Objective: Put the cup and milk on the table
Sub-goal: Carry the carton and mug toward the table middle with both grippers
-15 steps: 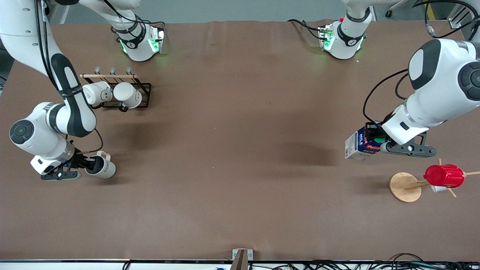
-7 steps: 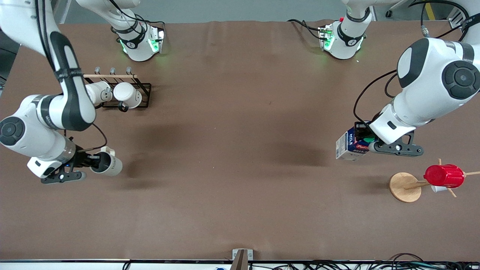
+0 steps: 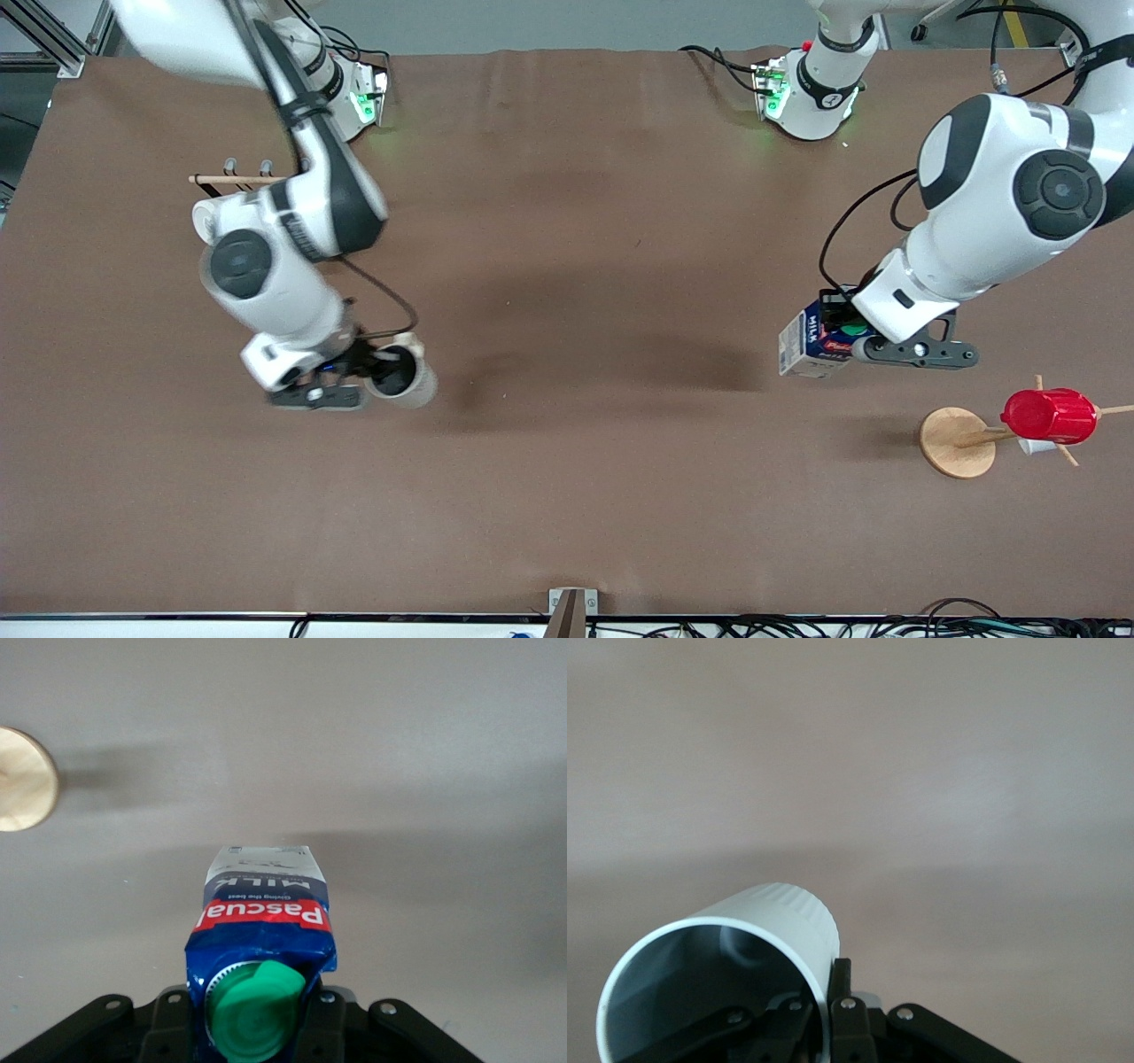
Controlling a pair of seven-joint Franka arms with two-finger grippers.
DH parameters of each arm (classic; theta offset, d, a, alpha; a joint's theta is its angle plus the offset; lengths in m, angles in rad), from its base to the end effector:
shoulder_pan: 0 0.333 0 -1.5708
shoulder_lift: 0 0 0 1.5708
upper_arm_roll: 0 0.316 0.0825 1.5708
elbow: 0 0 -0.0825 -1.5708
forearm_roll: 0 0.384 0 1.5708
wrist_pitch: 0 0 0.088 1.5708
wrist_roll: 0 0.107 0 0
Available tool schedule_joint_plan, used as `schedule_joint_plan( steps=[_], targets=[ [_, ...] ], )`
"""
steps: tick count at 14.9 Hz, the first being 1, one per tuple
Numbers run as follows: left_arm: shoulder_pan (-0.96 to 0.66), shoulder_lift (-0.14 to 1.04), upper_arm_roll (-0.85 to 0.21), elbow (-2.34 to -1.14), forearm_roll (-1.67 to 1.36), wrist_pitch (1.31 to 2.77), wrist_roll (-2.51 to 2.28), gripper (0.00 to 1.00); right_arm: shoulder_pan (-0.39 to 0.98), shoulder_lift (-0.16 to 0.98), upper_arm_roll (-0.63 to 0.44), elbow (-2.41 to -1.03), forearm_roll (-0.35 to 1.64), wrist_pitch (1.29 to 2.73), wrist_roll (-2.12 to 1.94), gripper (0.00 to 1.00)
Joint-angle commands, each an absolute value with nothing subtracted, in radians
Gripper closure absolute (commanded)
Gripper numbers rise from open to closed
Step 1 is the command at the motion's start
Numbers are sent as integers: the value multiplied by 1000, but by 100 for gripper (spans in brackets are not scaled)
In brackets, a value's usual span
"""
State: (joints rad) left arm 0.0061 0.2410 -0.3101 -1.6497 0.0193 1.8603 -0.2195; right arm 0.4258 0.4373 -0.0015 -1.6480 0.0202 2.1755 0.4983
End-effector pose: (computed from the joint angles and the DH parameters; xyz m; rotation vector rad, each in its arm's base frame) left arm 0.6053 -0.1719 0.4746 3.0908 -0.1275 -0.0500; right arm 0.6200 0.2811 0.3685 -3.0818 0.1304 -0.1133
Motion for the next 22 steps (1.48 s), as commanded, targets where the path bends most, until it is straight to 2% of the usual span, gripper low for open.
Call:
schedule_joint_plan(
  steps=[1, 7, 12, 15, 17, 21, 22],
  targets=[
    [-43, 302, -316, -1572, 23, 1841, -314, 64, 543, 532, -12, -1543, 14, 2174, 694, 95],
    [-156, 412, -314, -1485, 28, 1847, -481, 63, 693, 702, -12, -1376, 6, 2180, 917, 95],
    [-235, 491, -313, -1433, 32, 1873, -574, 63, 750, 758, -14, -1370, -34, 2243, 957, 93],
    [-264, 512, -313, -1433, 31, 1887, -609, 63, 765, 778, -12, -1371, -69, 2283, 980, 87],
    [-281, 529, -314, -1434, 31, 1890, -632, 63, 776, 782, -12, -1371, -80, 2280, 980, 80],
    [-322, 572, -314, -1434, 29, 1960, -707, 63, 755, 749, -14, -1371, -75, 2263, 974, 48],
    [-333, 583, -314, -1434, 29, 1983, -725, 63, 749, 733, -14, -1371, -75, 2238, 974, 42]
  ],
)
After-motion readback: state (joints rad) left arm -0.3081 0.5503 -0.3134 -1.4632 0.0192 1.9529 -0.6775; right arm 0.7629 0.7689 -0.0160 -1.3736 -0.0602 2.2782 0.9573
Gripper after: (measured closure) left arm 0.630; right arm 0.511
